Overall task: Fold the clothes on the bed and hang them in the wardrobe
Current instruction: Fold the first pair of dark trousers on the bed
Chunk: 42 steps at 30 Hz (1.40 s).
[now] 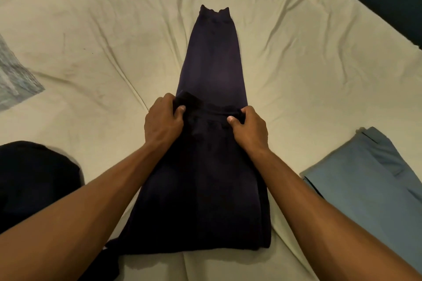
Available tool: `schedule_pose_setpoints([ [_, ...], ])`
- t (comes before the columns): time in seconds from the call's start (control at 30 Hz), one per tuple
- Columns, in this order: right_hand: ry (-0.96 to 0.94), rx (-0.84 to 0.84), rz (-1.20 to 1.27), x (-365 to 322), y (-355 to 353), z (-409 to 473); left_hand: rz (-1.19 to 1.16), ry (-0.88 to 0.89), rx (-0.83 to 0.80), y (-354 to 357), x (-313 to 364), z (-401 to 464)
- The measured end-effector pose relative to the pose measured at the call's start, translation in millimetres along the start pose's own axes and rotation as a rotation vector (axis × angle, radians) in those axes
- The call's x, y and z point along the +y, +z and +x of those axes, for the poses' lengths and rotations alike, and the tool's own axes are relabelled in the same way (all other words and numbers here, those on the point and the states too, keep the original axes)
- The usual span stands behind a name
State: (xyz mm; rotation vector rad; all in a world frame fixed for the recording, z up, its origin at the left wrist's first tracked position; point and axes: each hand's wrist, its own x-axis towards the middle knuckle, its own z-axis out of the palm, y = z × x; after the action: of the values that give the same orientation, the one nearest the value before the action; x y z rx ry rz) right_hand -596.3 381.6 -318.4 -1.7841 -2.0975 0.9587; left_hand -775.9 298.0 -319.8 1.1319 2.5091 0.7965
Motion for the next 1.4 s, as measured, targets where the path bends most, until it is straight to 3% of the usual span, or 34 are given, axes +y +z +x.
schedule_pose_setpoints([
  [0.27,-0.058,0.111,0.039,3.5,12.1,20.0,-0.032,-0.019,0.116,14.4,1.0,11.3],
  [0.47,-0.085,0.141,-0.109,7.1,14.7,22.1,0.079,0.001,0.065,20.3,-3.5,13.4],
  [0.57,-0.359,0.311,-0.344,-1.4,19.8,4.7,0.206,0.225,0.131,25.5,-1.9,-8.0],
  [0.67,-0.620,0.137,-0.509,7.5,34.4,-6.0,0.381,0.504,-0.049,39.1,-17.0,-26.4],
  [0.8,-0.475,-0.064,-0.609,38.6,31.5,7.8,0.382,0.371,-0.268,45.1,-45.0,-14.9],
  [0.93,-0.454,-0.155,-0.634,34.8,21.9,8.9,0.422,0.367,-0.316,36.6,-38.4,-12.7],
  [1.07,-0.461,-0.093,-0.624,28.1,10.2,-13.1,0.426,0.392,-0.271,15.5,-41.2,-38.9],
  [1.2,-0.686,-0.065,-0.608,53.5,2.0,-82.4,0.411,0.600,-0.239,-17.7,-72.3,-111.3],
  [1.33,-0.879,-0.198,-0.700,105.2,0.5,-151.7,0.514,0.883,-0.359,-33.1,-107.1,-176.4],
  [1.4,-0.910,-0.251,-0.788,120.9,2.1,-170.0,0.606,0.901,-0.407,-33.6,-116.9,-191.5],
])
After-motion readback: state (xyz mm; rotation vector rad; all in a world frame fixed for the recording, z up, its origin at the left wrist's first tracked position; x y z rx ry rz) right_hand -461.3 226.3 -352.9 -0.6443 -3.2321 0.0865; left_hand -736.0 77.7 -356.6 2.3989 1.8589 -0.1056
